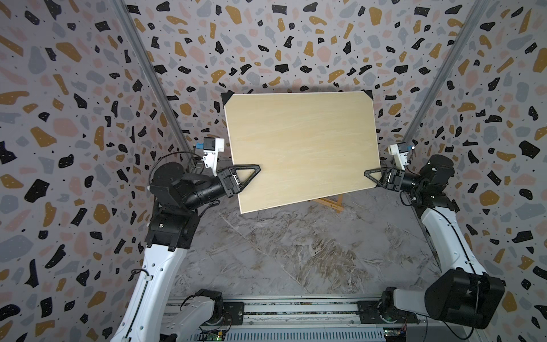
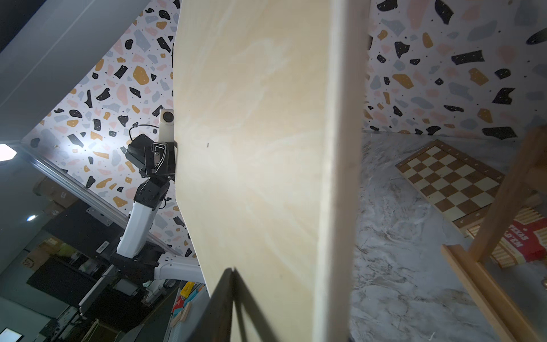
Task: Assemble the easel
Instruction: Place the drawing board on the easel.
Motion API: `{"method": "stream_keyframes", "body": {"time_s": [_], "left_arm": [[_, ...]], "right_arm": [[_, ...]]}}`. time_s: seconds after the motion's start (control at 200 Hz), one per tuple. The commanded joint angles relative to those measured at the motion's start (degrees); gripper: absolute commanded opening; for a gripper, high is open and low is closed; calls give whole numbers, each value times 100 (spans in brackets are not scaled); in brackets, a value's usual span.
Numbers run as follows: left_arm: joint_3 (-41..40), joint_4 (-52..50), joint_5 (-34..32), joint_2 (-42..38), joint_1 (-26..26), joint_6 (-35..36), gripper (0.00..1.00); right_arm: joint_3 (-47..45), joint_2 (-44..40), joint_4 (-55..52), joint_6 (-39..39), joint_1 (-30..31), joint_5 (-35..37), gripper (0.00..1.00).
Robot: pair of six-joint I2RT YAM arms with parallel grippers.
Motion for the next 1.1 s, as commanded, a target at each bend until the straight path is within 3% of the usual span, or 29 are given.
{"method": "stream_keyframes", "body": {"time_s": [0.0,0.115,0.165,0.39,0.561,0.696,0.836,0.931,1.091], "left_arm": [[475,2214,2128,-41,-936,54,0],[673,1550,1963,-98,-937,674,0],[812,1239,1767,-100,-930,938,0],[1345,22,1387,26,-931,1699,0],[1308,352,1443,73,-919,1238,0],[1399,-47,1050,-29,-924,1555,0],[1130,1214,975,-60,-919,684,0],[1018,1954,748,-96,-924,121,0],[1700,234,690,-86,-919,1077,0]], "right_arm": [[326,-240,453,-1422,527,1753,0],[239,-234,608,-1212,501,1664,0],[241,-210,639,-1127,493,1610,5],[468,-355,126,-1034,192,1856,8],[648,-241,30,-808,-119,1846,7],[576,-303,216,-781,-137,1691,13],[510,-287,309,-721,-62,1314,19],[471,-348,334,-742,75,1238,28],[657,-328,164,-715,129,1087,36]]}}
